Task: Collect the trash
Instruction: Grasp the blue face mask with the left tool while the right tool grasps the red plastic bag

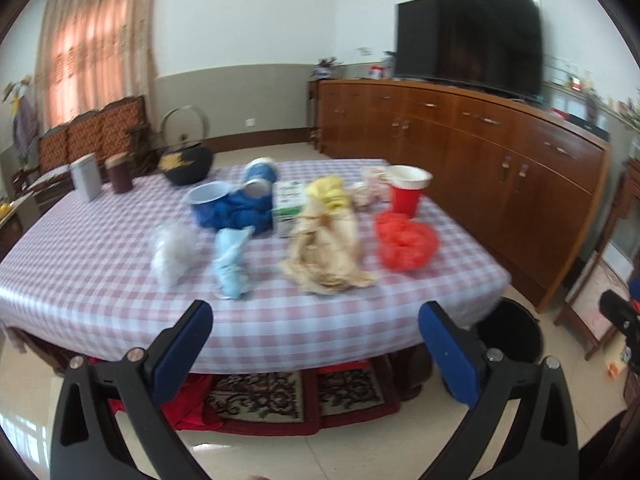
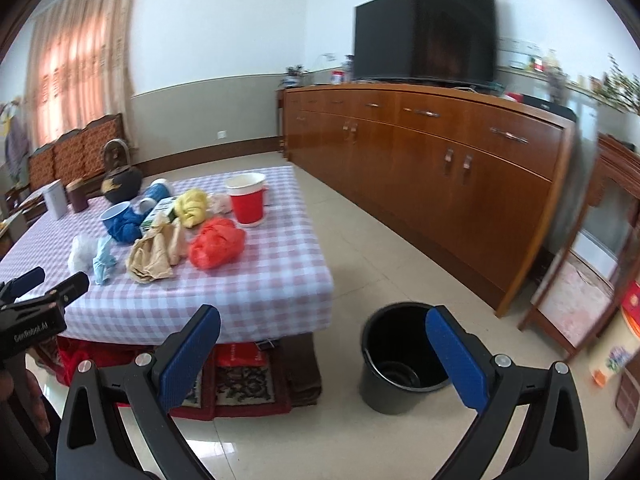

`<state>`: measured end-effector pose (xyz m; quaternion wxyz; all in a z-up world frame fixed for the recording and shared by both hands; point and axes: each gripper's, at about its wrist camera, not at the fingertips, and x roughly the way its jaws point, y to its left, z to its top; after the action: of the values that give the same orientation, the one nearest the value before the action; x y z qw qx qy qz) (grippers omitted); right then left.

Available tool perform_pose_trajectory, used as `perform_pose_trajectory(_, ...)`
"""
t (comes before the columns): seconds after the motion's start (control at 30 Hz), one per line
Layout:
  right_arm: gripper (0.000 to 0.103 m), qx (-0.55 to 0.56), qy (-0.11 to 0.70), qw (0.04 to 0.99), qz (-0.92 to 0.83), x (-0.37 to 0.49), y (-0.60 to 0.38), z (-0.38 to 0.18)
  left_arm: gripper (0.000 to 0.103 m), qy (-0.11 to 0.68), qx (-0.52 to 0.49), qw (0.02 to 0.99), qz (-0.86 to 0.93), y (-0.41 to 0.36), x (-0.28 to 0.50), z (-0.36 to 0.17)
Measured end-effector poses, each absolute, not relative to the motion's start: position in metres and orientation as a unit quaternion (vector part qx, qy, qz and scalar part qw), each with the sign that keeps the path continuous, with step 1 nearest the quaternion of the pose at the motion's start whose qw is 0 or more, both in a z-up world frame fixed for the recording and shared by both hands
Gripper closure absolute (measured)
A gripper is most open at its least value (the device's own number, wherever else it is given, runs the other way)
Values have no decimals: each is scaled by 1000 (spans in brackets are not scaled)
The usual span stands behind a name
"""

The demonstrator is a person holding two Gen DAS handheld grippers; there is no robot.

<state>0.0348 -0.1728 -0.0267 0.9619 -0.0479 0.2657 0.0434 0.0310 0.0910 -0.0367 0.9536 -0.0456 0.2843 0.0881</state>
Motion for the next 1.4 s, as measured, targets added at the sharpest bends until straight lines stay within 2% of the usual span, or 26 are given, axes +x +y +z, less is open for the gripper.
perform_pose_trajectory(0.13,1,-52,268,958,89,62,-147,-32,0,302,-53,945,116,118,48,-50)
perform_pose_trajectory(0.3,23,-66,282,948,134,103,-111,-43,1,306,-61,938,152,146,72,-68)
perform_pose_trajectory(0.37,24,-71,289,943,147,121,-97,-51,12,311,-68,935,154,155,81,-75)
perform_pose_trajectory(0.43,27,-78,297,939,156,135,-86,-58,19,321,-68,932,157,162,91,-82)
perform_pose_trajectory(0.63,33,-88,328,925,170,179,-60,-86,20,333,-80,926,158,171,113,-98)
perform_pose_trajectory(0.8,34,-86,342,920,173,204,-54,-101,35,343,-86,923,153,178,129,-110)
perform_pose_trajectory(0.83,36,-87,344,918,175,209,-53,-103,42,344,-88,922,155,180,131,-112)
perform_pose_trajectory(0.93,50,-88,354,913,182,219,-48,-110,52,343,-90,922,153,183,133,-114)
perform_pose_trajectory(1.0,65,-89,359,910,187,223,-46,-114,62,342,-90,923,151,185,135,-114)
perform_pose_trajectory(1.03,68,-90,359,909,189,224,-45,-114,74,342,-91,923,150,185,136,-114)
perform_pose_trajectory(1.1,85,-92,358,909,191,224,-44,-115,77,343,-93,923,146,186,137,-113)
perform_pose_trajectory(1.2,91,-95,350,911,194,222,-44,-112,80,338,-94,926,142,185,135,-109)
perform_pose_trajectory(1.4,91,-79,320,923,200,202,-54,-90,80,319,-80,935,130,172,126,-85)
